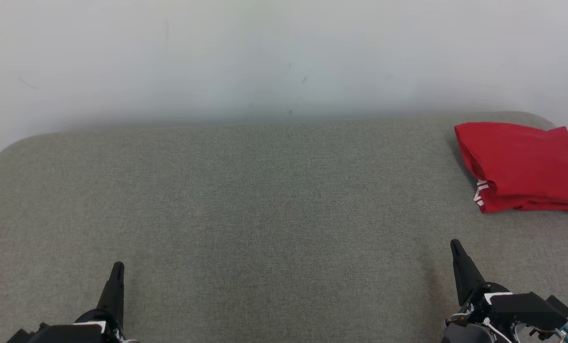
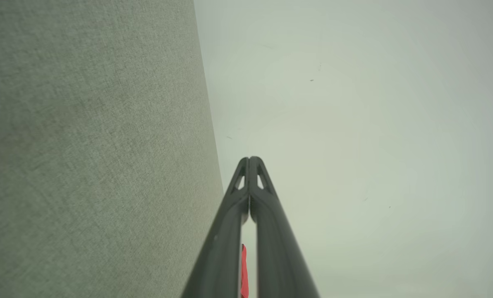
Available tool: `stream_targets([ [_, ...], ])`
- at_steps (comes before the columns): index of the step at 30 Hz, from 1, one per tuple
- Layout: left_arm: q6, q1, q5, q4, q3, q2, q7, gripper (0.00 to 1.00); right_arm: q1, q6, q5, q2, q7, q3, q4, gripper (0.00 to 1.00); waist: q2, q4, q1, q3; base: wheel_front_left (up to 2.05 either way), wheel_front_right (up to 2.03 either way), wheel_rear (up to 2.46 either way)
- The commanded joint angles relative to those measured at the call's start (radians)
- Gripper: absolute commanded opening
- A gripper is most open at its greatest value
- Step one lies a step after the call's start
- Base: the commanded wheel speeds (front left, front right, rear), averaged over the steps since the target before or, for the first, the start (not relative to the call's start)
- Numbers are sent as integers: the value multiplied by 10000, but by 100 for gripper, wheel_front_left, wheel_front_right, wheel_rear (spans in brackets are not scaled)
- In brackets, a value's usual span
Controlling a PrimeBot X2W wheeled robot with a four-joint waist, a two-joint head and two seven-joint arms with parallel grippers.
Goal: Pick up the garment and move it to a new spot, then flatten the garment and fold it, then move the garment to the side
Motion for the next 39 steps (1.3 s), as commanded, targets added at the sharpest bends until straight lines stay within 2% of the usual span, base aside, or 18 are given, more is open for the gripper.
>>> stream_targets([
  [1, -34, -111, -55, 15, 34, -20, 4, 0, -60, -21, 15, 2, 29, 19, -22, 0, 0, 0, 0, -1, 0, 0, 0],
  [39, -34, -109, -57, 13, 32, -20, 2, 0, -59, -21, 17, 2, 28, 20, -23, 0, 0, 0, 0, -1, 0, 0, 0],
])
